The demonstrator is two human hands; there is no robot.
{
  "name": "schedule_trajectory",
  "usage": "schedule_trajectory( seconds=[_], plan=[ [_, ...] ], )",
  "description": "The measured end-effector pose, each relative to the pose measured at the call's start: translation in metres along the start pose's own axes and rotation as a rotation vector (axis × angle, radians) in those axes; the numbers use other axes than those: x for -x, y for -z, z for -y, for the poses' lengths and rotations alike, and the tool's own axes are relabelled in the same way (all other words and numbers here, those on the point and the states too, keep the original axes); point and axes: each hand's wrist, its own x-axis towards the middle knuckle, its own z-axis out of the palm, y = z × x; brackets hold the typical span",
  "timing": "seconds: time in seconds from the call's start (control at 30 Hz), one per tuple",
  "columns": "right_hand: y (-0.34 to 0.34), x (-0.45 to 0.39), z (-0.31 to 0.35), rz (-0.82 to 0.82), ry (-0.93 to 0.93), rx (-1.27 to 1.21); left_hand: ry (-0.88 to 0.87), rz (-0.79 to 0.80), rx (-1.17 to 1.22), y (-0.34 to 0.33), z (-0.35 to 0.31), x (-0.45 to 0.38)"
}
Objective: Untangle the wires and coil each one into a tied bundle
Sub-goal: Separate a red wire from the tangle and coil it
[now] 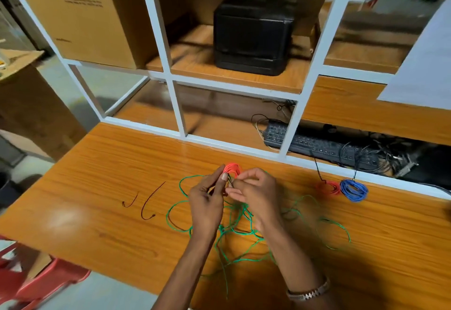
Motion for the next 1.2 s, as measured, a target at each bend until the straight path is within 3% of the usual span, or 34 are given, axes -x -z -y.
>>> schedule_trajectory(
  seconds=[0.23,0.53,0.73,0.93,1.1,1.2],
  plan=[
    [0.014,0.0,-0.001,-0.027,-0.055,0.014,0.021,-0.073,0.041,-0.016,-0.006,0.015],
    [0.018,0.005,0.005,0.044,0.181,0.021,0.019,0.056,0.1,-0.01,-0.017,0.012],
    [0.016,0.003,0.006,0.095,0.234,0.043,0.088,0.107,0.216,0.001,-0.014,0.001],
    [0.022,0.004,0.012,0.136,-0.052,-0.185,0.126,0.038,0.3,-0.002,-0.008,0.005],
    [0.039,-0.002,0.02,0.41,-0.247,-0.197,0.107,-0.013,0.24,-0.003,-0.008,0.006],
    [0.047,-0.006,0.029,0.473,-0.31,-0.211,0.097,-0.012,0.215,-0.004,-0.009,0.006]
  ],
)
